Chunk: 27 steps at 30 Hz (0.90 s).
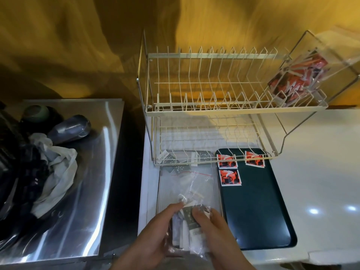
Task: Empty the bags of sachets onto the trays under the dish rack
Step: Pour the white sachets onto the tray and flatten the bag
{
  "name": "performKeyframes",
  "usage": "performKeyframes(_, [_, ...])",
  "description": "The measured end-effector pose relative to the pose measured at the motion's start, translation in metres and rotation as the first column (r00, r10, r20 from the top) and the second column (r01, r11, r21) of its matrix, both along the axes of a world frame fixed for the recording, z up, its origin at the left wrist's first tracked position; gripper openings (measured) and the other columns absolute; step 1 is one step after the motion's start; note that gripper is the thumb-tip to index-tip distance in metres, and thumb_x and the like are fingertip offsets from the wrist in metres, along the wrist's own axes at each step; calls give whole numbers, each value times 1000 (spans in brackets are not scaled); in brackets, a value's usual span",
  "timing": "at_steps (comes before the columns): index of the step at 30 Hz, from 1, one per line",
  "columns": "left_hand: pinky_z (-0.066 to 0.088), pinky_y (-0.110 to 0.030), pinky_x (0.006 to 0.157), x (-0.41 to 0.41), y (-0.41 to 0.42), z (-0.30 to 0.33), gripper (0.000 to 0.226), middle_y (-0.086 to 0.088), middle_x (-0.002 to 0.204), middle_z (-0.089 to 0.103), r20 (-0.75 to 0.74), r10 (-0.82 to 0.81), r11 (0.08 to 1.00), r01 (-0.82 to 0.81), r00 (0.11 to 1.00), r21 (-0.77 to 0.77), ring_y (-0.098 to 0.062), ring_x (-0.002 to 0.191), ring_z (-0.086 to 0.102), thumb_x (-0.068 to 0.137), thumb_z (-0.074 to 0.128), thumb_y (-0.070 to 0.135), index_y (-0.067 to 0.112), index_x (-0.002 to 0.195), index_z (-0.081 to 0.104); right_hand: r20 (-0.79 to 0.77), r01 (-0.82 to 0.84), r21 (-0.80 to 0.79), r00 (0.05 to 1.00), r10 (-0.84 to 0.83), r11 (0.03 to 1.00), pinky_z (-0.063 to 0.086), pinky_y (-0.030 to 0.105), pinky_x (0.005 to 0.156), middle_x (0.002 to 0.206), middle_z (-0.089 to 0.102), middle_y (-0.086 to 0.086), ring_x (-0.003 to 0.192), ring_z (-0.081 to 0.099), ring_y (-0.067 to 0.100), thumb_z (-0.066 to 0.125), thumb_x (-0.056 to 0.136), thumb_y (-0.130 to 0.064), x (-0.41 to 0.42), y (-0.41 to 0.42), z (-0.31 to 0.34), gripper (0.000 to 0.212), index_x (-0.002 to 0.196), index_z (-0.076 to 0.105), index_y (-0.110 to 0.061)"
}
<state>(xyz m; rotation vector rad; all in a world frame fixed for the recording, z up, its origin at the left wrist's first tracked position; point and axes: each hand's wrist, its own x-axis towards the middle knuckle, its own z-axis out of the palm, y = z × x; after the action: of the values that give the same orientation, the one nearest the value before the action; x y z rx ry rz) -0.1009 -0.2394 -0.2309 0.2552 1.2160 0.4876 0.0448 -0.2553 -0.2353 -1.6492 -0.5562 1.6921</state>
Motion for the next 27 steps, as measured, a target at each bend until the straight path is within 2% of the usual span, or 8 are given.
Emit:
performKeyframes(3, [55,-38,85,0,4,-6,54,-25,126,66,15,-9,999,9,1000,40,-40,115,64,86,65,44,5,125,64,-17,2,-11,1000,-2,1000,59,44,78,90,78,15,83,75,31,68,85,-16,-1,-1,-2,18,102,68,-11])
performKeyframes(6, [56,-33,74,1,3,-4,50,-18,110,71,36,-17,999,16,999,39,-32,100,68,91,60,42,5,124,64,17,-21,0,1000,21,1000,58,38,70,94,77,14,83,75,28,66,85,-20,0,-1,-3,24,107,68,-12])
performKeyframes(9, [54,-34,78,2,2,1,49,-17,109,69,-2,-6,999,6,1000,43,-31,101,65,92,59,39,4,126,63,-22,-19,11,1000,20,1000,56,32,61,92,77,17,74,75,25,62,89,-11,1,-1,0,18,106,67,-9])
performKeyframes(12, [53,-34,81,4,2,6,49,-17,111,66,-28,7,999,-6,1000,41,-31,104,62,94,56,36,2,129,60,-54,-5,27,999,6,1000,57,30,59,88,78,13,70,74,20,60,90,-13,2,0,6,18,107,67,-10])
performKeyframes(16, [52,-30,69,8,-2,13,44,-13,96,66,9,-22,998,21,1000,67,-28,90,63,97,53,30,-2,126,59,-87,35,-2,996,-35,999,59,46,81,94,77,17,87,75,32,66,88,-27,-2,7,7,27,108,67,-10])
performKeyframes(21, [54,-24,60,6,-7,17,27,-3,73,73,85,-34,994,25,996,107,-20,77,67,90,62,24,3,107,66,-177,13,-37,984,-20,999,60,42,75,97,75,25,87,74,40,62,90,-29,4,9,12,34,110,66,-2])
performKeyframes(25, [55,-22,56,6,-10,18,45,-1,70,75,80,-37,993,27,996,119,-18,73,70,68,76,25,3,106,66,-205,-6,-9,979,4,1000,60,42,70,97,75,25,89,73,42,61,91,-17,6,4,15,28,113,64,0])
performKeyframes(27, [55,-22,55,7,-9,22,39,-3,71,75,78,-21,994,13,997,107,-17,71,70,74,76,24,2,106,66,-207,-7,10,978,8,1000,60,45,72,98,74,26,89,72,42,62,89,-13,5,3,15,26,113,62,-2])
